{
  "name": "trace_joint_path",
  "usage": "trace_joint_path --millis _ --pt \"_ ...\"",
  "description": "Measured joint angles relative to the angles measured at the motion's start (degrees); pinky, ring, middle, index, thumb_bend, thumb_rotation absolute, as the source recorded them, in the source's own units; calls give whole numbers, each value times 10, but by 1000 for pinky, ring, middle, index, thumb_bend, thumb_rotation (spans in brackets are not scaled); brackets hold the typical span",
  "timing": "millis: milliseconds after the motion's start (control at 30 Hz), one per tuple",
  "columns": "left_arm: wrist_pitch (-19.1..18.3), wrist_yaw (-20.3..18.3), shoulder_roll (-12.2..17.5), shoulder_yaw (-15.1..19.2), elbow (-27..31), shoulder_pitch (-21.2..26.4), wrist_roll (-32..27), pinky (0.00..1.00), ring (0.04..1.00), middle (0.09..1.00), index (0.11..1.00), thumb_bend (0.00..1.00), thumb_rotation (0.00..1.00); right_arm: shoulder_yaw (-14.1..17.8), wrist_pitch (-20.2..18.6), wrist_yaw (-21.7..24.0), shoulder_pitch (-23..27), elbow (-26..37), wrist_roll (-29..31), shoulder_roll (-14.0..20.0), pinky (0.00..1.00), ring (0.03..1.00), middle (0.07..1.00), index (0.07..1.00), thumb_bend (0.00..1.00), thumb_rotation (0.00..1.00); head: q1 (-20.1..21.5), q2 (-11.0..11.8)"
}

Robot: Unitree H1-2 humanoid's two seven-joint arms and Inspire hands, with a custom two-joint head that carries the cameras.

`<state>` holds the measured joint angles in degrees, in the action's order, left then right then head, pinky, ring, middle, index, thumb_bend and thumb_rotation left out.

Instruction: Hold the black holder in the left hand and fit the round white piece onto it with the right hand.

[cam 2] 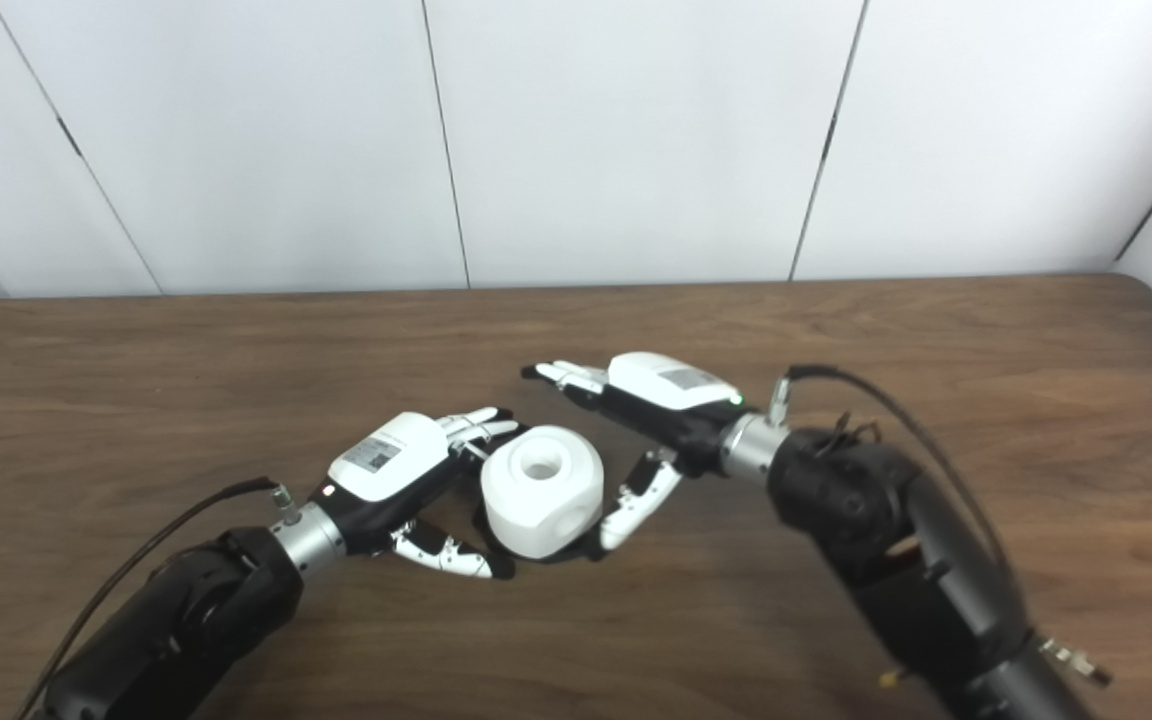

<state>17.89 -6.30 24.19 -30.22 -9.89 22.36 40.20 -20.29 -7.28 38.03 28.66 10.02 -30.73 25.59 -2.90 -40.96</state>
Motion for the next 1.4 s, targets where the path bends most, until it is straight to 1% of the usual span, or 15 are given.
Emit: trace_joint_path --millis 133,300,567,633,700,800,867,967,1000,1033,1067,1100,1167,1300,1400 --pt "8 2 0 3 -1 -1 1 896 955 908 483 525 58 14 -36 41 18 22 9 43 851 990 1000 1000 1000 185 1 1" --pt "9 1 0 6 -1 -3 2 901 952 909 484 525 58 21 -68 78 18 45 28 79 737 964 1000 1000 1000 130 3 -1" --pt "9 0 0 7 0 -3 4 887 948 907 484 525 59 41 -119 100 17 67 49 105 710 955 1000 1000 985 88 4 -2" --pt "9 0 0 7 0 -3 4 885 949 906 483 525 59 49 -129 98 12 76 50 110 708 908 966 1000 917 26 5 -1" --pt "12 0 0 7 0 -3 4 885 950 905 483 525 59 88 -132 62 -3 77 59 93 694 853 907 959 846 6 5 -1" --pt "13 0 1 8 0 -4 4 897 955 910 483 525 59 151 -127 -45 -39 75 65 28 574 710 794 794 732 4 2 -1" --pt "10 -2 2 10 1 -5 4 902 956 912 484 525 58 164 -98 -106 -68 68 71 -16 558 686 770 762 726 3 2 -1" --pt "0 -12 0 14 9 -8 3 914 965 931 490 524 63 162 -74 -146 -96 52 81 -57 558 687 767 754 725 21 0 0" --pt "-10 -17 0 15 15 -10 2 910 971 946 606 731 147 163 -72 -158 -101 52 81 -66 564 698 779 759 721 36 -1 0" --pt "-18 -26 0 17 22 -12 2 908 978 957 666 809 191 165 -66 -168 -103 52 81 -70 566 703 785 762 720 43 -2 1" --pt "-32 -34 -1 20 28 -13 2 917 989 978 766 884 257 166 -61 -178 -103 51 83 -72 562 711 797 775 723 65 -2 1" --pt "-58 -50 -1 22 45 -16 3 923 995 989 817 923 292 170 -57 -186 -103 51 87 -73 561 715 804 781 725 76 -2 1" --pt "-98 -73 -3 33 72 -26 5 911 1000 999 935 979 305 175 -53 -200 -103 50 93 -74 560 729 827 800 735 89 -1 2" --pt "-162 -83 -14 75 104 -55 -1 891 988 1000 975 948 245 181 -50 -223 -114 34 108 -83 569 736 834 811 748 84 -2 4" --pt "-215 -66 -44 162 118 -89 -51 838 965 979 968 825 149 191 -50 -231 -129 33 132 -92 562 733 831 812 749 80 -4 4"
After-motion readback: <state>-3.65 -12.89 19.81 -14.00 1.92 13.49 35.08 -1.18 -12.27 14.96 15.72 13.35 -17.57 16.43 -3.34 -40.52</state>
